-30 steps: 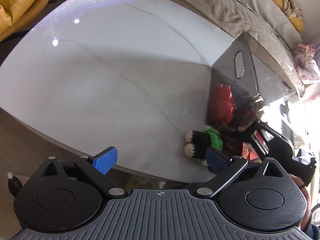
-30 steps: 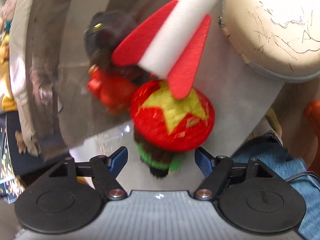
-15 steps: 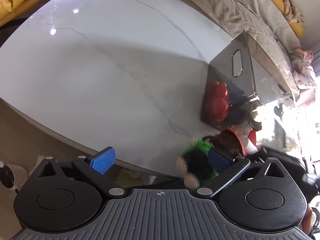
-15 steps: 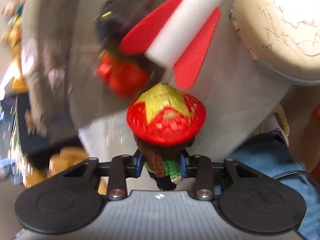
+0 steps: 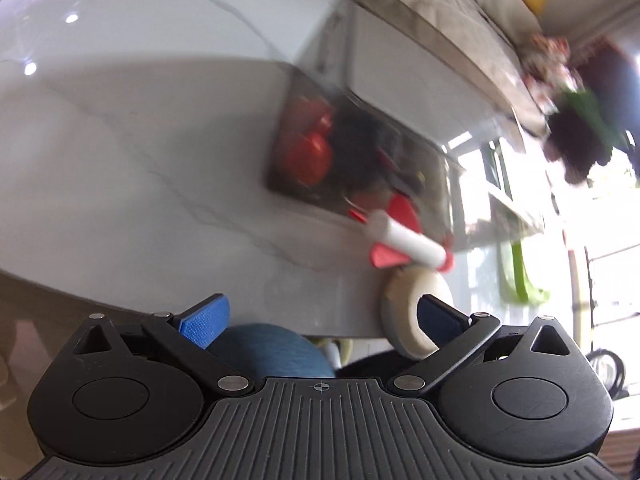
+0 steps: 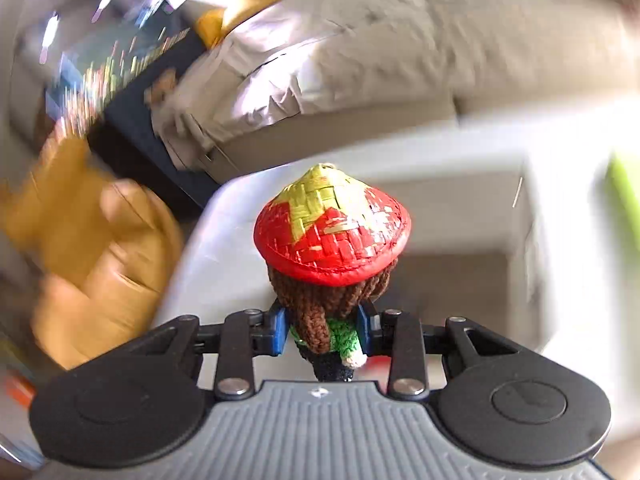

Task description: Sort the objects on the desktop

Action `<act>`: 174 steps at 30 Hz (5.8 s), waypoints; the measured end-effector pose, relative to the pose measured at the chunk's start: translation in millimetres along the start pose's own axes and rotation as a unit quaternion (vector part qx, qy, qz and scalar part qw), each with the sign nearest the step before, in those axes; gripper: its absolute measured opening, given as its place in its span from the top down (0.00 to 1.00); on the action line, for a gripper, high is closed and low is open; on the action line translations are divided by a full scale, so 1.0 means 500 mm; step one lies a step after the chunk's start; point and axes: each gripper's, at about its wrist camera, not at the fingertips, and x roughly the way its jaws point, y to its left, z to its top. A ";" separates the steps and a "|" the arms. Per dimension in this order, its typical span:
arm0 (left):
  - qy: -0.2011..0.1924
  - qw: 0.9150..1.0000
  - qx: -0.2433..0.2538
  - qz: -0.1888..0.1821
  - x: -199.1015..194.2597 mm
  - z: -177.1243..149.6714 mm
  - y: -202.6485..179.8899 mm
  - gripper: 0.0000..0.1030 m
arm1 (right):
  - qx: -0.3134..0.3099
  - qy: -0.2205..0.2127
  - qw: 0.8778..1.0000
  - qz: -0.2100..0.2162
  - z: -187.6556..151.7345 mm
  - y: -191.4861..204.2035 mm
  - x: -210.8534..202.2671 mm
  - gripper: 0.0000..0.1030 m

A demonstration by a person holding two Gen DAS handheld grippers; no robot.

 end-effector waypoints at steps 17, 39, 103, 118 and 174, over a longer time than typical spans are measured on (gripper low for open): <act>0.030 0.997 0.062 0.039 0.073 0.018 -0.070 0.00 | 0.022 0.320 0.942 -0.104 0.007 -0.097 0.465 0.65; 0.087 0.994 0.066 -0.005 0.144 0.003 -0.141 0.00 | -0.048 0.184 0.975 -0.115 0.032 -0.082 0.264 0.38; 0.078 0.994 0.053 -0.051 0.249 -0.025 -0.247 0.27 | 0.280 0.014 0.958 -0.066 -0.427 -0.365 0.198 0.66; 0.098 0.993 -0.016 -0.058 0.240 -0.007 -0.248 0.58 | 0.521 -0.059 0.847 0.088 -0.551 -0.375 0.086 0.41; -0.084 0.993 -0.008 0.085 -0.108 0.165 0.109 0.06 | 0.039 0.069 0.995 -0.066 0.024 0.068 0.450 0.63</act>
